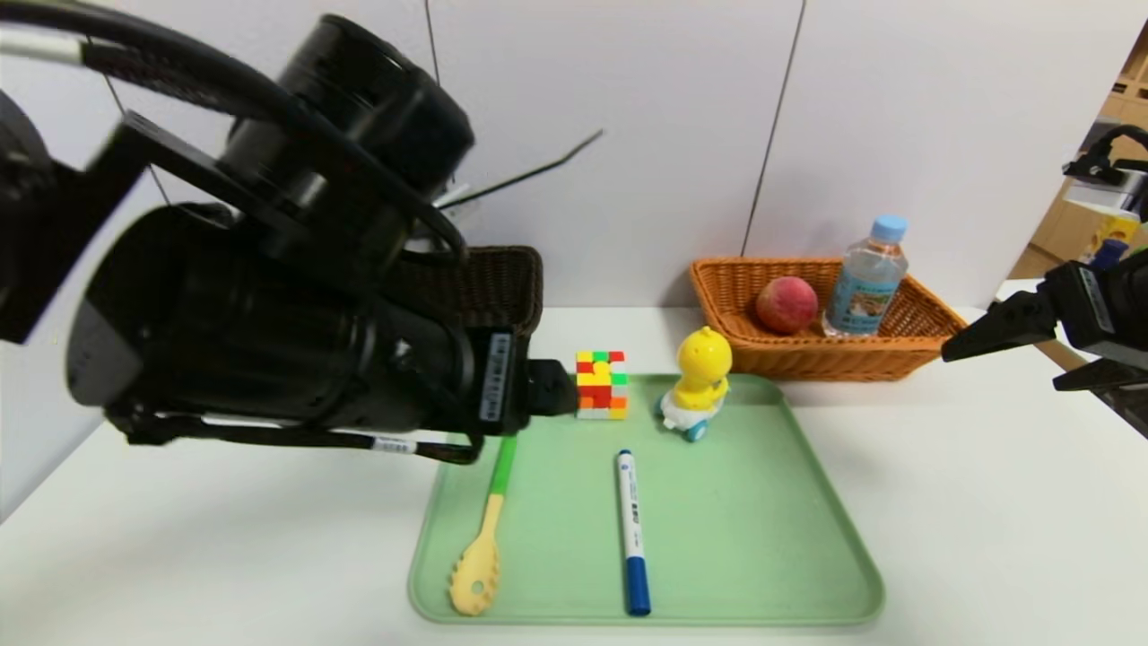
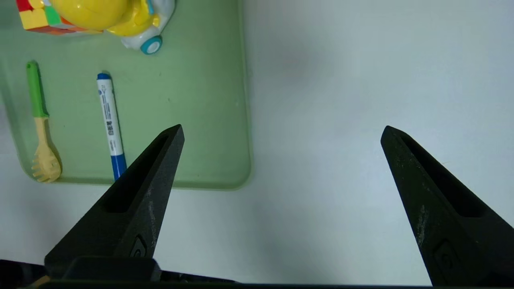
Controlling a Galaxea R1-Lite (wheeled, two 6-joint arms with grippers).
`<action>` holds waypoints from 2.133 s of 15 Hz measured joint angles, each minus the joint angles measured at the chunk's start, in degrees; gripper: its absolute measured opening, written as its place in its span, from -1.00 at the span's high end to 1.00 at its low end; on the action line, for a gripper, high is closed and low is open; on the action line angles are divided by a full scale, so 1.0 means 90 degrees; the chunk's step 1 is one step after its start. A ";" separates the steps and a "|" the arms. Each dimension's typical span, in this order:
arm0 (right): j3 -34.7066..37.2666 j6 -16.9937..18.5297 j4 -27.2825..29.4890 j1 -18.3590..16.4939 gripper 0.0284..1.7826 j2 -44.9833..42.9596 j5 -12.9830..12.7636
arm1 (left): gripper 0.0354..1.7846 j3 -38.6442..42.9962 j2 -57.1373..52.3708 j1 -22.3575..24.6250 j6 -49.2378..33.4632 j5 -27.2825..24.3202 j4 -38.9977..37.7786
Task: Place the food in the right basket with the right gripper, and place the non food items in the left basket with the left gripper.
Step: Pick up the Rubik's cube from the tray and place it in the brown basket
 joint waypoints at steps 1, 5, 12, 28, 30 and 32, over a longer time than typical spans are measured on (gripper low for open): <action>0.0144 -0.0003 -0.0322 0.0015 -0.90 -0.0089 -0.0070 | -0.99 0.0255 0.0083 -0.0218 0.0051 0.0000 -0.0503; 0.0496 0.0009 -0.0741 0.0035 -0.90 -0.0398 -0.0187 | -0.99 0.0845 0.0503 -0.0638 0.0401 0.0099 -0.2186; 0.1938 -0.0027 -0.2518 0.0045 -0.91 -0.0884 -0.0363 | -0.99 -0.1326 0.1770 -0.0763 -0.0352 0.0852 -0.0135; 0.3255 -0.0049 -0.4074 0.0045 -0.92 -0.1243 -0.0355 | -0.99 -0.2622 0.3688 -0.0194 -0.1289 0.2034 -0.0297; 0.3342 -0.0049 -0.4080 0.0045 -0.92 -0.1283 -0.0374 | -0.99 -0.2622 0.3701 -0.0175 -0.1154 0.2043 -0.0316; 0.3381 -0.0046 -0.4082 0.0045 -0.92 -0.1314 -0.0374 | -0.99 -0.2622 0.3718 -0.0177 -0.0952 0.2044 -0.0328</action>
